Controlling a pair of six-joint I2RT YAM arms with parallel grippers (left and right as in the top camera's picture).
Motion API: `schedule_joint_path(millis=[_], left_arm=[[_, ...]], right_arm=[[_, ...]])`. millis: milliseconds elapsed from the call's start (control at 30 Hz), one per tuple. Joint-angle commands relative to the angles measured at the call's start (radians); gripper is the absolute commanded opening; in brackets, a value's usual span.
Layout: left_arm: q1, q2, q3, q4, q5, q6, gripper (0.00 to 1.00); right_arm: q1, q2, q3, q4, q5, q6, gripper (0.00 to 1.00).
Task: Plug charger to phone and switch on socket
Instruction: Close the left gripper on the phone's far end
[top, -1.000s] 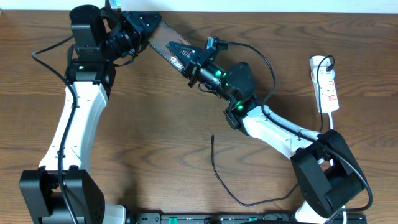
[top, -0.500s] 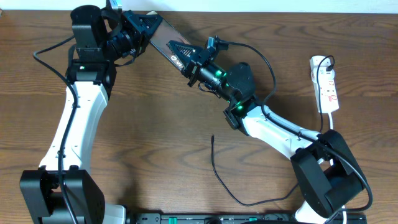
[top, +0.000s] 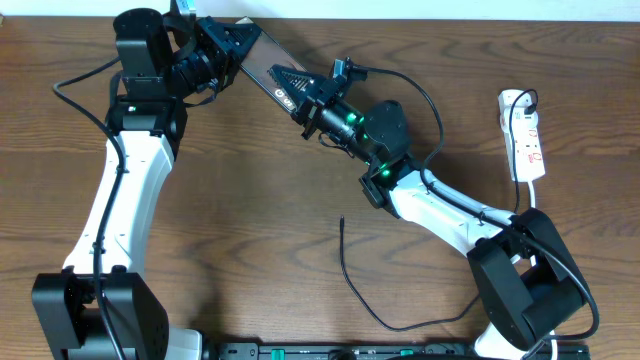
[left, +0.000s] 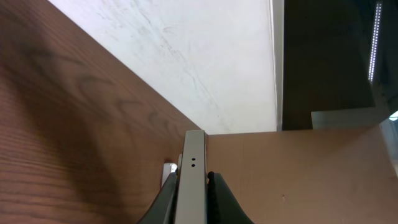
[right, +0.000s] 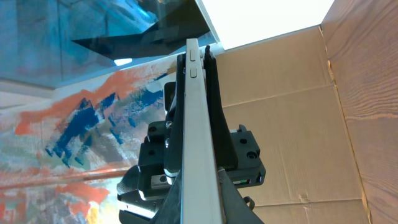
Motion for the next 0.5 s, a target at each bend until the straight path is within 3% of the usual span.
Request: schedule_joint_path(millis=[0, 67, 100, 267, 467], left_arm=[[-0.009, -0.003, -0.003, 0.004, 0.003, 0.07, 0.07], [-0.009, -0.003, -0.003, 0.004, 0.003, 0.07, 0.08], [-0.009, -0.003, -0.003, 0.004, 0.003, 0.07, 0.08], [-0.009, -0.003, -0.003, 0.004, 0.003, 0.07, 0.08], [-0.007, -0.003, -0.003, 0.004, 0.003, 0.072, 0.08]], right_arm=[[0.009, -0.01, 0.013, 0.007, 0.005, -0.028, 0.04], [0.009, -0.01, 0.013, 0.007, 0.005, -0.028, 0.15], [0.009, -0.01, 0.013, 0.007, 0.005, -0.028, 0.25], [0.009, -0.01, 0.013, 0.01, 0.005, -0.028, 0.97], [0.008, -0.01, 0.013, 0.01, 0.005, -0.028, 0.99]])
